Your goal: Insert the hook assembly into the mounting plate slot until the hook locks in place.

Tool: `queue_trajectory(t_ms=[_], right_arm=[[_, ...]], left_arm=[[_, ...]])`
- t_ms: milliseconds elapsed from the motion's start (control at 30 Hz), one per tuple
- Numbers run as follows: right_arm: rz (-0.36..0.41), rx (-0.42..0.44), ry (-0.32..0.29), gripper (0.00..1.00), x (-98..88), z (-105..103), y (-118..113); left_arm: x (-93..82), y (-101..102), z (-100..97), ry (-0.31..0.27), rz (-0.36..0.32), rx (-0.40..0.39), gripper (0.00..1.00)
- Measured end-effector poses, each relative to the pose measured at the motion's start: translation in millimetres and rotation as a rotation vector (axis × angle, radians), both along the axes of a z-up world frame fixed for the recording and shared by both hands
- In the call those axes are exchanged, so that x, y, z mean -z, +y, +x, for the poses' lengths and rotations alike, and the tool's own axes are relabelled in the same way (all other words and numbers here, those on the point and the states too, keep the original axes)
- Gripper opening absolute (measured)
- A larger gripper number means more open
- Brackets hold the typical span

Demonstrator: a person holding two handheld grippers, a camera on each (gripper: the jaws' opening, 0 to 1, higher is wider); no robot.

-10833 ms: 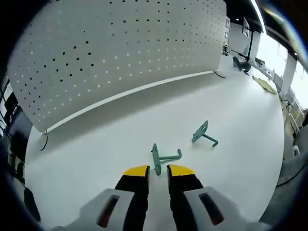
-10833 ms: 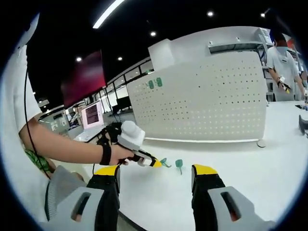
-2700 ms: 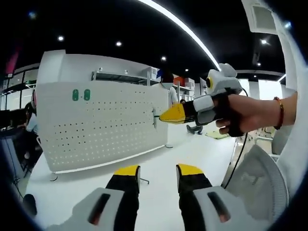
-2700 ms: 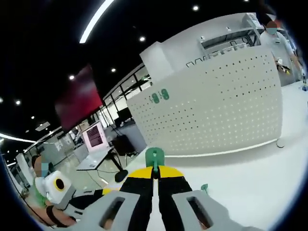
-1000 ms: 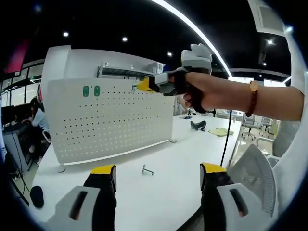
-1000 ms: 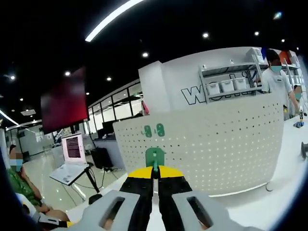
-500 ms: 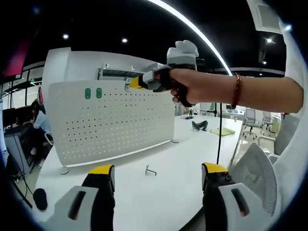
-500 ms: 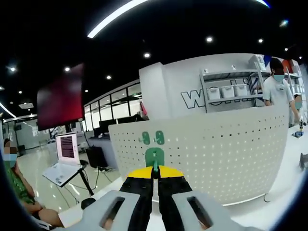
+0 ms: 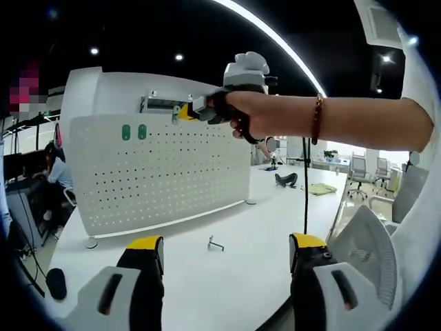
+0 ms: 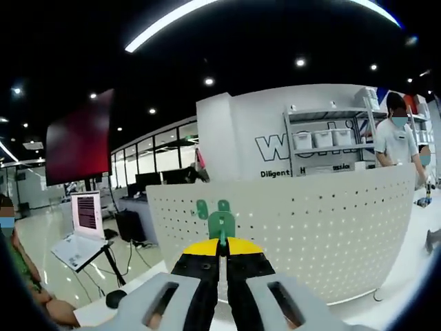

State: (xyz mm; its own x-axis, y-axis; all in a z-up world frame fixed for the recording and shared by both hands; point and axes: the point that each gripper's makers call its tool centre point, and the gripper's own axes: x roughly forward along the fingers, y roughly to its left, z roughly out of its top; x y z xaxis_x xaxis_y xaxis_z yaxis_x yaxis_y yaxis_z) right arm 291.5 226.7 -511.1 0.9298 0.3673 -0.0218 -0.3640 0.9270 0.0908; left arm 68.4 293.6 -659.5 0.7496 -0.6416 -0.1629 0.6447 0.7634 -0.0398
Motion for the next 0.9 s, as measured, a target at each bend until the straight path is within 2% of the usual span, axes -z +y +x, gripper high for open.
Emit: queue_trajectory(t_ms=[133, 200, 267, 433, 900], right_arm=[[0.006, 0.029, -0.010, 0.01, -2.8, 2.4, -2.5], [-0.043, 0.034, -0.013, 0.01, -0.7, 7.3, -0.6], [0.002, 0.029, 0.008, 0.01, -1.0, 9.7, 1.1], [-0.009, 0.052, -0.006, 0.01, -6.3, 17.1, -0.7], [-0.024, 0.079, 0.015, 0.01, -1.1, 40.0, 1.4]], left_arm=[[-0.9, 0.4, -0.9, -0.001, 0.004, 0.004, 0.77], [-0.5, 1.0, -0.7, 0.000, 0.007, 0.005, 0.77], [-1.6, 0.6, -0.8, -0.002, 0.007, 0.010, 0.77], [-1.2, 1.1, 0.1, -0.001, 0.018, 0.021, 0.77], [-2.0, 11.3, 8.9, -0.006, 0.027, 0.022, 0.77]])
